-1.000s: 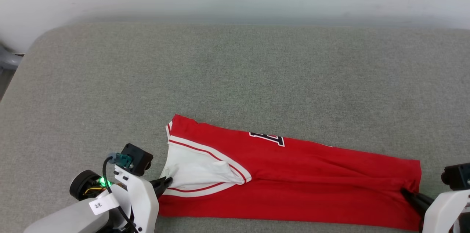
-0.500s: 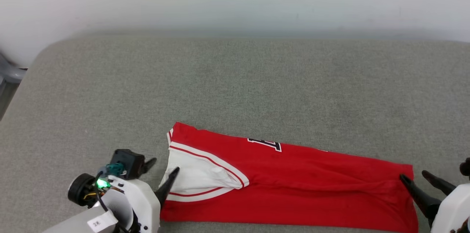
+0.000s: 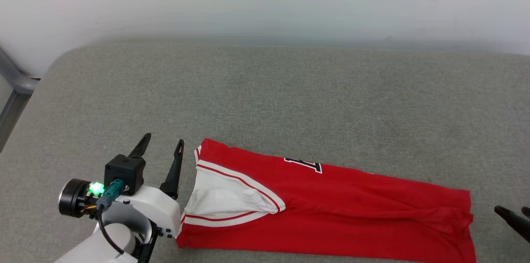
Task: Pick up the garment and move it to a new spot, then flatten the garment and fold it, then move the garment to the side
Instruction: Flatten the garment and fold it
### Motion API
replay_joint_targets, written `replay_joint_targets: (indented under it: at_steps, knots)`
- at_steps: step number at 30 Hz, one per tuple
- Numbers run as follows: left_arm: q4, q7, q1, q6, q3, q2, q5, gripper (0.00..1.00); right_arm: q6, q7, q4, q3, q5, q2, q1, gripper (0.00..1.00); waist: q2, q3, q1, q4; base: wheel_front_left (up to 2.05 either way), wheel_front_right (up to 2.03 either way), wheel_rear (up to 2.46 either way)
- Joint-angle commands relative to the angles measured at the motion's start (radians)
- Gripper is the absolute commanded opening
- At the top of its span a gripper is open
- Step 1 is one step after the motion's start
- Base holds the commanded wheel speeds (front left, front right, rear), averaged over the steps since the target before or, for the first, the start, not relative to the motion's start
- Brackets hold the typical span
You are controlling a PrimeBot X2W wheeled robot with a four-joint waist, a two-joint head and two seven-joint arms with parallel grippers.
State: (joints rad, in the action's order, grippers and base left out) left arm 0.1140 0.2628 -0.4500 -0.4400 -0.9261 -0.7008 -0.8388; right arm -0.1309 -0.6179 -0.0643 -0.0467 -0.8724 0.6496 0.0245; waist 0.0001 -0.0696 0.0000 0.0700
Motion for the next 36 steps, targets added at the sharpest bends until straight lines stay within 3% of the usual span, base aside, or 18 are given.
replay_joint_targets:
  at_steps: [1, 5, 13, 27, 33, 34, 35, 36]
  knots:
    - [-0.010, 0.002, 0.042, -0.011, 0.050, 0.017, 0.045, 1.00, 0.000, -0.041, -0.026, -0.005, -0.007, 0.007, -0.010, 1.00, -0.0001, -0.009, 0.0000, 0.006, 0.00, 0.00, 0.00]
    - [-0.032, 0.002, 0.112, -0.009, 0.175, 0.061, 0.152, 1.00, 0.000, -0.109, -0.096, -0.011, -0.026, -0.020, -0.047, 1.00, -0.0001, -0.029, 0.0000, 0.020, 0.00, 0.00, 0.00]
    - [-0.045, 0.002, 0.223, 0.042, 0.368, 0.161, 0.319, 1.00, 0.000, -0.144, -0.175, 0.029, -0.058, -0.091, -0.097, 1.00, -0.0001, -0.063, 0.0000, 0.050, 0.00, 0.00, 0.00]
    - [-0.055, 0.002, 0.348, 0.149, 0.582, 0.340, 0.543, 1.00, 0.000, -0.061, -0.250, 0.197, -0.092, -0.173, -0.143, 1.00, -0.0001, -0.096, 0.0000, 0.065, 0.00, 0.00, 0.00]
    - [-0.058, 0.002, 0.389, 0.197, 0.651, 0.411, 0.635, 1.00, 0.000, -0.010, -0.282, 0.267, -0.101, -0.162, -0.155, 1.00, -0.0001, -0.094, 0.0000, 0.071, 0.00, 0.00, 0.00]
    - [-0.060, 0.002, 0.394, 0.204, 0.662, 0.421, 0.646, 1.00, 0.000, 0.008, -0.288, 0.273, -0.094, -0.155, -0.158, 0.88, -0.0001, -0.093, 0.0000, 0.071, 0.00, 0.00, 0.00]
    - [-0.061, 0.002, 0.399, 0.212, 0.673, 0.428, 0.655, 1.00, 0.000, 0.024, -0.293, 0.280, -0.091, -0.150, -0.159, 0.31, -0.0001, -0.091, 0.0000, 0.071, 0.00, 0.00, 0.00]
    - [-0.061, 0.002, 0.406, 0.219, 0.686, 0.439, 0.662, 1.00, 0.000, 0.034, -0.299, 0.289, -0.095, -0.146, -0.160, 0.00, -0.0001, -0.089, 0.0000, 0.071, 0.00, 0.00, 0.00]
